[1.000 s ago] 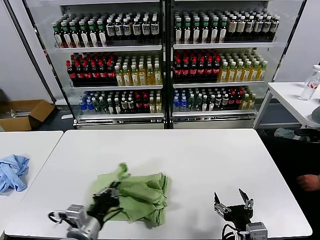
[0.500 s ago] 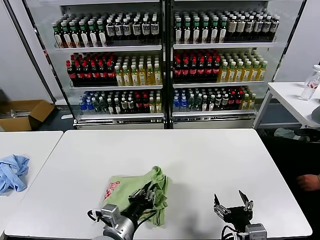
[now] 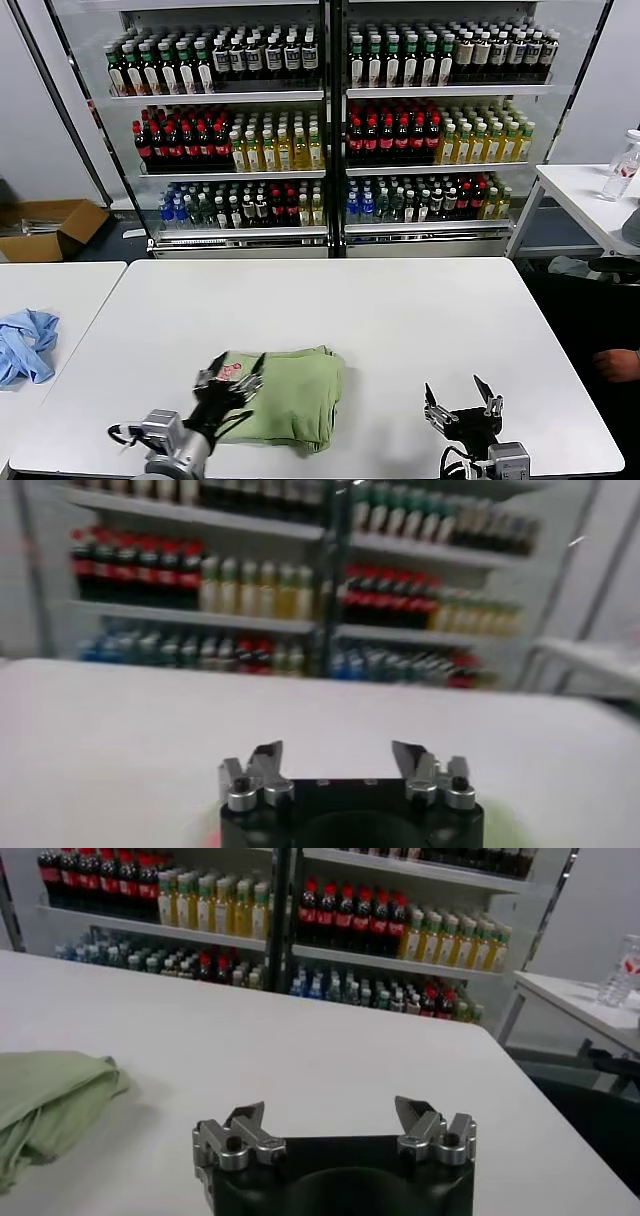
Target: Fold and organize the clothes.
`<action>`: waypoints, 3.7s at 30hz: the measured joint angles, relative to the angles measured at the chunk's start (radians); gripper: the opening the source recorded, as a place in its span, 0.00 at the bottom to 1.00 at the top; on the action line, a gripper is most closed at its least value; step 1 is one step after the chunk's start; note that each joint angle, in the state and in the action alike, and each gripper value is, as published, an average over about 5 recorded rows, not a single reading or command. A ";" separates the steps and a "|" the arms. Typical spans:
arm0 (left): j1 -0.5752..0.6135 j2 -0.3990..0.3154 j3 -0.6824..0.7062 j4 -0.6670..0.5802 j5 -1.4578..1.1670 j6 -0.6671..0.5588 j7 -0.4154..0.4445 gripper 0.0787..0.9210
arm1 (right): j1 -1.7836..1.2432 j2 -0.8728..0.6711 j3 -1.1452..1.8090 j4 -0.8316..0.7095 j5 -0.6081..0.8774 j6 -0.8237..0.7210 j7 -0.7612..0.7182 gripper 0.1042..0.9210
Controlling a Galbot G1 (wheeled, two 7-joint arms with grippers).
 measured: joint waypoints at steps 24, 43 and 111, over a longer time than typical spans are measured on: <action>-0.014 -0.020 -0.043 0.184 -0.056 0.014 0.023 0.73 | -0.002 0.012 -0.003 -0.007 -0.008 0.001 -0.001 0.88; -0.012 -0.001 -0.074 0.185 -0.197 -0.027 0.071 0.08 | -0.008 0.008 0.002 -0.010 -0.009 0.007 0.003 0.88; -0.159 -0.054 0.023 0.076 0.081 -0.175 0.077 0.74 | 0.231 0.021 -0.092 -0.105 0.063 -0.047 -0.038 0.88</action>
